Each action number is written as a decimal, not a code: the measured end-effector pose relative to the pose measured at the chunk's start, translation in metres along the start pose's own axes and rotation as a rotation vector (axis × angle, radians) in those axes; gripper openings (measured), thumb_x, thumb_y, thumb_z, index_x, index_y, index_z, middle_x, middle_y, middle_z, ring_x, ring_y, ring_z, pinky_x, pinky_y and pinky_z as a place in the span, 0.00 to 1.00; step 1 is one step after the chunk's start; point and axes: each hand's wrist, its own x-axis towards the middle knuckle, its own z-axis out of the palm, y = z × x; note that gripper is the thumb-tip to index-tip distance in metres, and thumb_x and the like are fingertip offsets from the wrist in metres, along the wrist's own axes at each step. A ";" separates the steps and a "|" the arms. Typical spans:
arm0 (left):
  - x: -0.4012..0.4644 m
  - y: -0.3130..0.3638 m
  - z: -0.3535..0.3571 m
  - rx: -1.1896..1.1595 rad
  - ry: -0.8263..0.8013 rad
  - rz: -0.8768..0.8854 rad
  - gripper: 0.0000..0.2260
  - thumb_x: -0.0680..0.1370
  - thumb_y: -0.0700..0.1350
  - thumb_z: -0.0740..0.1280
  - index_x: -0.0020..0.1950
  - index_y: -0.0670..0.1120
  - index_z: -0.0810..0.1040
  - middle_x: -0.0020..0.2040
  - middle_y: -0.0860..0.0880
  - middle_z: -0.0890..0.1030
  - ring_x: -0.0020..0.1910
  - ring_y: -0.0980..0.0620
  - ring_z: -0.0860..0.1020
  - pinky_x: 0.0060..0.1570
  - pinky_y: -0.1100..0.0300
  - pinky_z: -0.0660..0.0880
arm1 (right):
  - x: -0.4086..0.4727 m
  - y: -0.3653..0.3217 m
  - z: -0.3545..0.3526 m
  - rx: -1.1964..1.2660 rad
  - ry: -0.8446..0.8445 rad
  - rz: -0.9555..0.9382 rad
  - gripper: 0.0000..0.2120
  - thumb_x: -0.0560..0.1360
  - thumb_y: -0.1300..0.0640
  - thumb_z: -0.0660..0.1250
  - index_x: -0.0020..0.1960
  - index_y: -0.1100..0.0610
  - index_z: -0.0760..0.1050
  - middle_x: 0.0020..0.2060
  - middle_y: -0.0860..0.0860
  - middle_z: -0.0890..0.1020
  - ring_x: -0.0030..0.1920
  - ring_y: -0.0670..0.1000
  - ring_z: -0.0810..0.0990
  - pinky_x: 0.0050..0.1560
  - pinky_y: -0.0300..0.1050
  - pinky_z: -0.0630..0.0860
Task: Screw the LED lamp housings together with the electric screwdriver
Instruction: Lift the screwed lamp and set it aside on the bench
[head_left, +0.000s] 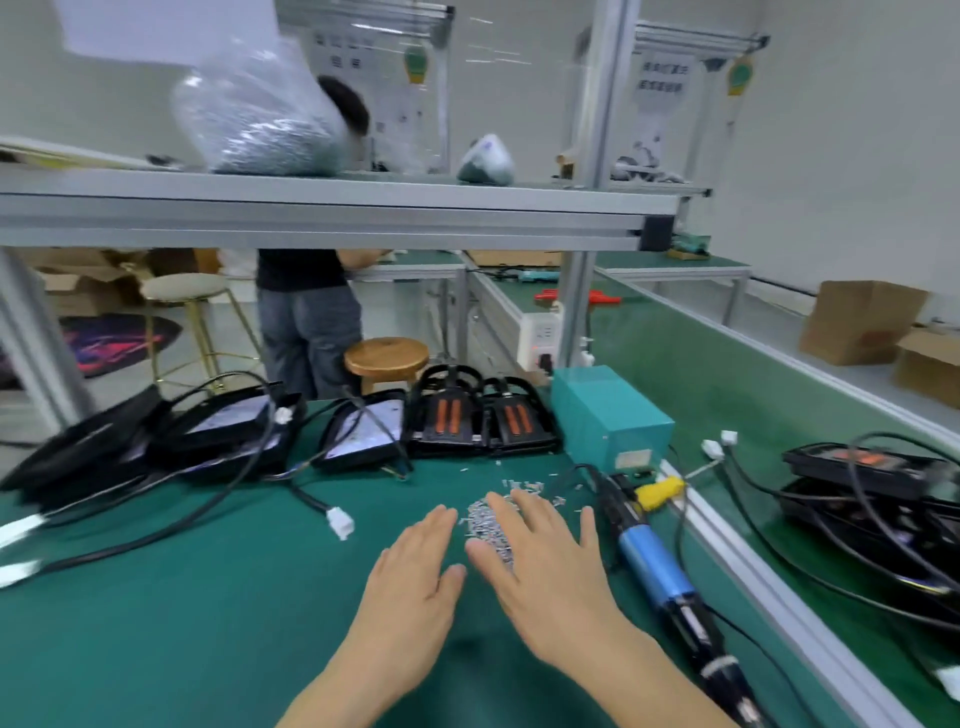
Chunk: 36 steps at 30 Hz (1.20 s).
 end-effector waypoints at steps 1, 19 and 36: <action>-0.003 -0.007 -0.003 0.004 0.013 -0.014 0.24 0.83 0.45 0.55 0.77 0.52 0.52 0.77 0.57 0.51 0.76 0.60 0.49 0.75 0.58 0.46 | 0.000 -0.008 0.005 0.002 -0.004 -0.014 0.28 0.81 0.37 0.45 0.79 0.45 0.48 0.79 0.45 0.49 0.78 0.45 0.45 0.73 0.59 0.33; 0.001 -0.100 -0.092 0.236 0.437 -0.049 0.22 0.79 0.41 0.62 0.73 0.45 0.66 0.75 0.49 0.63 0.74 0.52 0.60 0.73 0.60 0.51 | 0.000 -0.058 0.080 -0.096 -0.144 -0.066 0.28 0.80 0.35 0.43 0.78 0.41 0.46 0.79 0.43 0.43 0.78 0.45 0.42 0.74 0.58 0.35; 0.057 -0.222 -0.210 0.617 0.559 -0.495 0.21 0.78 0.46 0.66 0.69 0.44 0.67 0.66 0.44 0.74 0.67 0.43 0.68 0.67 0.48 0.61 | 0.010 -0.077 0.072 -0.182 -0.223 -0.066 0.27 0.79 0.33 0.43 0.77 0.37 0.47 0.79 0.42 0.44 0.78 0.44 0.43 0.72 0.63 0.34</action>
